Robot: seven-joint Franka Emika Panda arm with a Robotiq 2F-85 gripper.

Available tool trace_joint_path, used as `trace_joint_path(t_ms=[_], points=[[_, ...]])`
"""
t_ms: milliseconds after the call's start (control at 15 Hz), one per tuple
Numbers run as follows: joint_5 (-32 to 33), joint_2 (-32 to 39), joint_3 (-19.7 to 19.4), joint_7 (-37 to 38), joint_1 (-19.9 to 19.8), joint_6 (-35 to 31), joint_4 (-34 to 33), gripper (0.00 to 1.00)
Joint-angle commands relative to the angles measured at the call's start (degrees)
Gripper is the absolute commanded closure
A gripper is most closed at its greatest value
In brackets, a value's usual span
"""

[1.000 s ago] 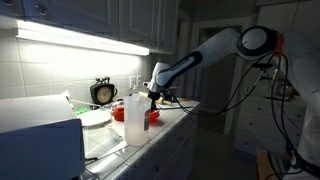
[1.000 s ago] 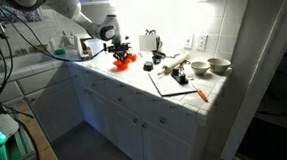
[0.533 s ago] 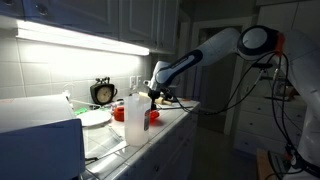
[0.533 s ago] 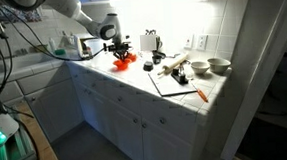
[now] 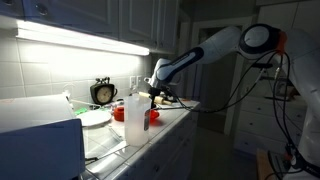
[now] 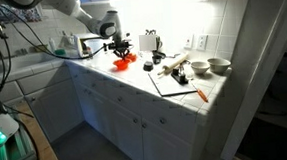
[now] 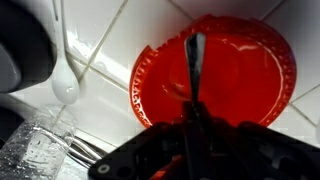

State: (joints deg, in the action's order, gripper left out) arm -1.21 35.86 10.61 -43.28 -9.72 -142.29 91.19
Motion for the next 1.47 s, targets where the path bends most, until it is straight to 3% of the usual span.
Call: trace_joint_path(t_ms=[0,1400], points=[[-3.52,-1.93,1.71,-2.86,-1.45,2.22,0.29,0.98],[-6.03,-9.45,0.82,-7.92,0.86,15.06,-0.22,0.98]])
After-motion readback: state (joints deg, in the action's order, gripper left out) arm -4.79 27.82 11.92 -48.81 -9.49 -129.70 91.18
